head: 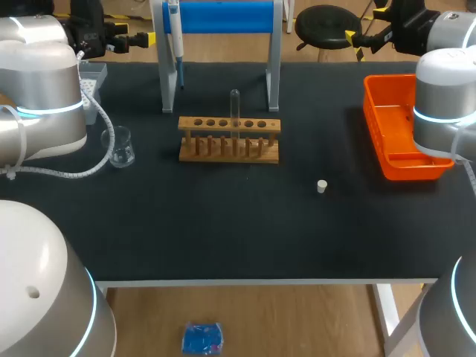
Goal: Invert the test tube, pick up the pipette, mount the tip to pipette, aspirate from beaker and dispense into the tube, eject the tip, return the pipette, and cap with the stopper.
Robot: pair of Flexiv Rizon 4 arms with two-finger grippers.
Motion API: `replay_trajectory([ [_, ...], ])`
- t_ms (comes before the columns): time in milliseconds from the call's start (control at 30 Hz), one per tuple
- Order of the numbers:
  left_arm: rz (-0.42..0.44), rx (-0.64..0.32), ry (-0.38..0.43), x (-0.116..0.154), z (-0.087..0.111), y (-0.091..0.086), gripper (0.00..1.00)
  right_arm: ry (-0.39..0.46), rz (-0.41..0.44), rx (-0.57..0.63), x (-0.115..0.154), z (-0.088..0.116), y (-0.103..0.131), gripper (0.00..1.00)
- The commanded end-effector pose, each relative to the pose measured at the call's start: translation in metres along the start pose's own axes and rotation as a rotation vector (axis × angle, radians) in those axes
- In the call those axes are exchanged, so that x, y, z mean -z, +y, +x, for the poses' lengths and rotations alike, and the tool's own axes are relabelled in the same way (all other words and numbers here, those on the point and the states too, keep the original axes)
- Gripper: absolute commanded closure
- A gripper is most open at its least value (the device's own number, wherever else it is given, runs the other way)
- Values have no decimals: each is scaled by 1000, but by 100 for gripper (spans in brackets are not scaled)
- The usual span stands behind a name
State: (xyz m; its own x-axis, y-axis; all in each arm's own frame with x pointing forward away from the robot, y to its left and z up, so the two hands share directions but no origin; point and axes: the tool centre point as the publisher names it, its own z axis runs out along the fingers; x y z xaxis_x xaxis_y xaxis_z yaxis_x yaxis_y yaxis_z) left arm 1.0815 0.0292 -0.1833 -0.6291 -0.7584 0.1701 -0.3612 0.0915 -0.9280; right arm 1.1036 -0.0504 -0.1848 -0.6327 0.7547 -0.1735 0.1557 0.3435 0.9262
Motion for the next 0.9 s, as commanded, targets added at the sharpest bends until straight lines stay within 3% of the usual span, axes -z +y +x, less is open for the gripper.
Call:
replay_trajectory([
  [33, -3, 1, 1, 0, 0, -1, 0, 0, 1, 0, 0, 0, 0, 0],
  [500, -3, 1, 1, 0, 0, -1, 0, 0, 1, 0, 0, 0, 0, 0],
  [533, -3, 1, 1, 0, 0, -1, 0, 4, -17, 106, 5, 5, 4, 0],
  [633, -3, 1, 1, 0, 0, -1, 0, 37, -90, 201, 25, 24, 16, 0],
  [900, -3, 1, 1, 0, 0, -1, 0, 278, -227, 194, 86, 92, 18, 0],
])
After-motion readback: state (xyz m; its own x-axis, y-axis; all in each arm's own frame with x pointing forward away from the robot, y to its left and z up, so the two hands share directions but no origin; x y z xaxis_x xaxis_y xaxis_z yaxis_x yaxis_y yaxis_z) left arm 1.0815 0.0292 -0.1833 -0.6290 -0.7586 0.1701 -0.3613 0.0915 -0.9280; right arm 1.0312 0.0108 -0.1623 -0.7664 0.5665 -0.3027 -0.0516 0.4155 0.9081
